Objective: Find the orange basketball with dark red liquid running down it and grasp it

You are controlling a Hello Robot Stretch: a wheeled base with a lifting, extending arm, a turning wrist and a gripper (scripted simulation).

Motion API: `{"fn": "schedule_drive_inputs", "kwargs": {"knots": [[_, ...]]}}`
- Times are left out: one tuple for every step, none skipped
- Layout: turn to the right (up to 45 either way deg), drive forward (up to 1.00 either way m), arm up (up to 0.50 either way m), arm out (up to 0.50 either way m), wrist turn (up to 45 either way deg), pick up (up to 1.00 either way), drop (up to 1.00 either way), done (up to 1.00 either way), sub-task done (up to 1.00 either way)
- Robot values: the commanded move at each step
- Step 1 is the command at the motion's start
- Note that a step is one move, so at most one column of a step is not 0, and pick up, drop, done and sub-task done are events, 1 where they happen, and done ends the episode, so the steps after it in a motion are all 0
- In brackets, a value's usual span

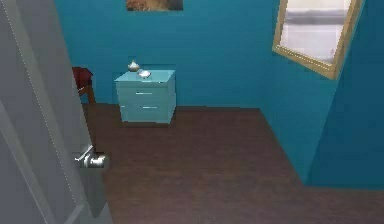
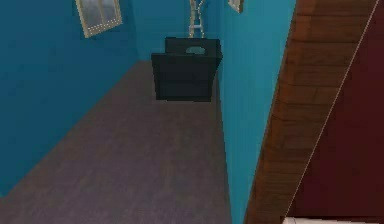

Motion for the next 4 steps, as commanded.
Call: {"fn": "schedule_drive_inputs", "kwargs": {"knots": [[6.0,0.0,0.0,0.0,0.0,0.0,0.0,0.0,0.0],[0.0,0.5,0.0,0.0,0.0,0.0,0.0,0.0,0.0],[45.0,0.0,0.0,0.0,0.0,0.0,0.0,0.0,0.0],[21.0,0.0,0.0,0.0,0.0,0.0,0.0,0.0,0.0]]}}
